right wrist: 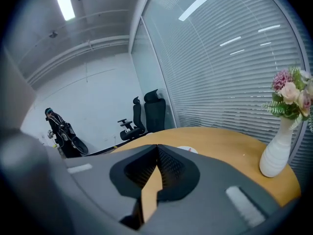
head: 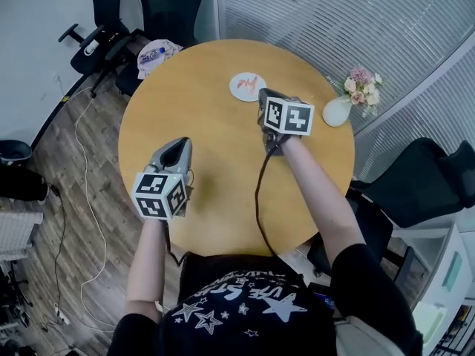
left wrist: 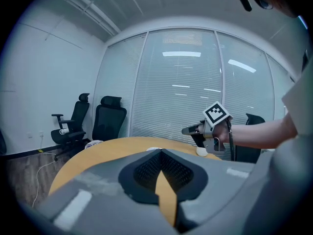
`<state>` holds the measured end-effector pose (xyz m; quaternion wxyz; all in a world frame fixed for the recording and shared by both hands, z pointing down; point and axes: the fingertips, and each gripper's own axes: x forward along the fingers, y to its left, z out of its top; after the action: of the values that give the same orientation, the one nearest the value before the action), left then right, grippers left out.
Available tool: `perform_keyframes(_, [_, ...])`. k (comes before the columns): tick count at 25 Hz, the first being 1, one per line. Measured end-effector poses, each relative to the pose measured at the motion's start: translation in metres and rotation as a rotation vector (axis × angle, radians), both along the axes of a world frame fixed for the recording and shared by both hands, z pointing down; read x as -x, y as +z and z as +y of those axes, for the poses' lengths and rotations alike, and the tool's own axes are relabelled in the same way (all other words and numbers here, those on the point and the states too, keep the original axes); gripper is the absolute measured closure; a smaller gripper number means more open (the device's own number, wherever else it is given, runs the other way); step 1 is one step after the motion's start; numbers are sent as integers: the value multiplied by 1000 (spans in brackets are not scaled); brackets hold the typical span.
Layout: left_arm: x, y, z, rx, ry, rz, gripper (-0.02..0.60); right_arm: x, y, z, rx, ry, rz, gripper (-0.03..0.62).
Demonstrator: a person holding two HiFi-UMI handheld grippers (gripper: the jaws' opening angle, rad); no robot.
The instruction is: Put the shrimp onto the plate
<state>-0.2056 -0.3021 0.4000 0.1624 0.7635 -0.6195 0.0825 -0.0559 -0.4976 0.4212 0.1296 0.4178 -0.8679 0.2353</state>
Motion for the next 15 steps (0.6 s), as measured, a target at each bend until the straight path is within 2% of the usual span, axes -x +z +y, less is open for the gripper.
perform_keyframes(4, [-7,-6,27,-13,-40,15,580,-7,-4,24,-24,-59,-3,592])
perform_keyframes(8, [-11,1,48,6,-68,14,580,-14,-7,44,-36,-96,-28,592])
perform_keyframes(11, [-17,9,58,28,-76,28,580,-23,-9,58,-39,-107,-48,592])
perform_keyframes(15, [-24,6,69,16,-76,40,580,-35,-7,75,-44,-103,-50,592])
